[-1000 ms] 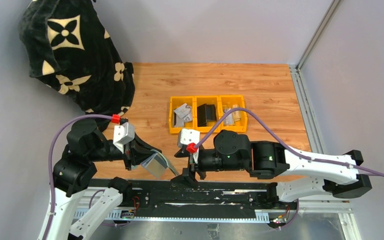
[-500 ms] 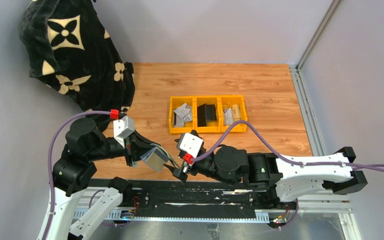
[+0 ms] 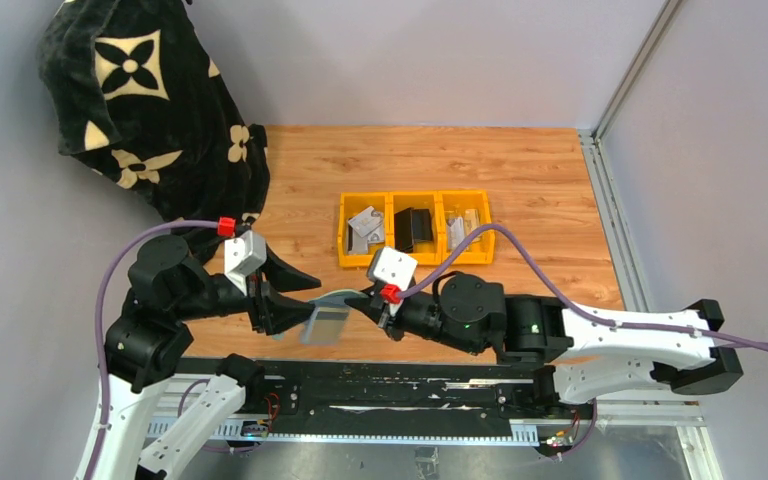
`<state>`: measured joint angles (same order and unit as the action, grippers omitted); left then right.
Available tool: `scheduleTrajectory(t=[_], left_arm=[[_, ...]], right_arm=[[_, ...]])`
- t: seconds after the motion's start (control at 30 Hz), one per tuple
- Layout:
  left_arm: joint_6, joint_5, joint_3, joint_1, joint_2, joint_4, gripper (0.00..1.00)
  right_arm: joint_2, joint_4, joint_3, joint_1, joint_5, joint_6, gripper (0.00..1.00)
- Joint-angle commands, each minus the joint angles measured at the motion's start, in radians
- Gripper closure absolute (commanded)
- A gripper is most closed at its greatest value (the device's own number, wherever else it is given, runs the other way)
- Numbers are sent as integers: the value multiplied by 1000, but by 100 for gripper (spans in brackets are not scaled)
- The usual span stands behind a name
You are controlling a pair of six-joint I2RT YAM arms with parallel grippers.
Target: Take the credit cards out of the card holder
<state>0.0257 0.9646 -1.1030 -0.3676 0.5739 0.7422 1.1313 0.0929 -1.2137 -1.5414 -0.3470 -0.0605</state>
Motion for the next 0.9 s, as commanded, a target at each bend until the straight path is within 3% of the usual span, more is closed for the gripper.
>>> scheduleTrajectory(t=[0.0,0.07,0.3,0.47,0.7,0.87], left_arm=[[-37,48,11,6,-37,-12,26],[-89,40,23,6,-66,-14,18],[-89,75,47,6,-90,-54,11],[24,123,110,6,-127,-161,2],[-9,180,142,6,-139,-136,3],[35,121,169,6,-144,-211,14]], right_arm=[[-78,47,-11,36,145,42,100],[-76,125,-58,36,119,39,100],[-22,308,-190,36,46,44,100],[25,364,-271,37,37,54,100],[63,408,-353,36,6,99,100],[35,344,-332,36,110,129,100]])
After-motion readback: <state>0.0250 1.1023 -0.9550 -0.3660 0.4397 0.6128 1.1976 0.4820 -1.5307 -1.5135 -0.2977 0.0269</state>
